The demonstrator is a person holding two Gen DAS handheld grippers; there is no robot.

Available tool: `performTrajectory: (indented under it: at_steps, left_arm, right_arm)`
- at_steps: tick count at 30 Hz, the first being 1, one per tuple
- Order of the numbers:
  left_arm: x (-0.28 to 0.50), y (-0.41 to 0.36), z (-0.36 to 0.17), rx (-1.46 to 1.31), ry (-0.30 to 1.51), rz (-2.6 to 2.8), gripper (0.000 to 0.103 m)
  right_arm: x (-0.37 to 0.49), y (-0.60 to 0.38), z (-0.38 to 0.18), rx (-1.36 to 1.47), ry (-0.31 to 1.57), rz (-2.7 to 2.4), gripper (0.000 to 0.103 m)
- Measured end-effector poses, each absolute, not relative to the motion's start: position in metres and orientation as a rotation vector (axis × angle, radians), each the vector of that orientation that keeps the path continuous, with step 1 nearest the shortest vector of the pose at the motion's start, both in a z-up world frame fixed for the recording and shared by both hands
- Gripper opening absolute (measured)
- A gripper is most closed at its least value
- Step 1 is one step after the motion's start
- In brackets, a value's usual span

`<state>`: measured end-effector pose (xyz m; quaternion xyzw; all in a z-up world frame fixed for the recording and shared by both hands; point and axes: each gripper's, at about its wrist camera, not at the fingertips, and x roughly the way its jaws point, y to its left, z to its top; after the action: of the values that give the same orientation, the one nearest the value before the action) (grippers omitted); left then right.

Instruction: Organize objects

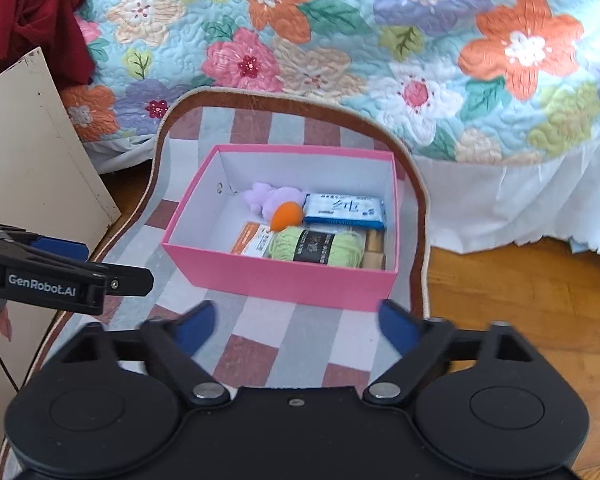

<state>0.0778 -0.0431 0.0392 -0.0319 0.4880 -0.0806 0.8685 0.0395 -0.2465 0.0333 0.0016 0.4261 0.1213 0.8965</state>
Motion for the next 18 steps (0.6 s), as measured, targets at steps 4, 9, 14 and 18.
performTrajectory:
  at_steps: [4,9,14,18]
  left_arm:
    - [0.074,-0.044,0.032,-0.054,1.045,-0.171,0.102]
    - [0.072,-0.040,0.023,-0.081,1.095,-0.123,0.103]
    - [0.070,-0.035,0.022,-0.103,1.116,-0.100,0.103]
    - [0.067,-0.037,0.026,-0.072,1.107,-0.089,0.103]
  right_arm:
    - [0.037,-0.248,0.026,0.023,0.911,0.248,0.100]
    - [0.035,-0.245,0.021,-0.040,0.923,0.196,0.102]
    - [0.034,-0.246,0.020,-0.037,0.945,0.168,0.103]
    - [0.035,-0.250,0.018,0.027,0.973,0.161,0.103]
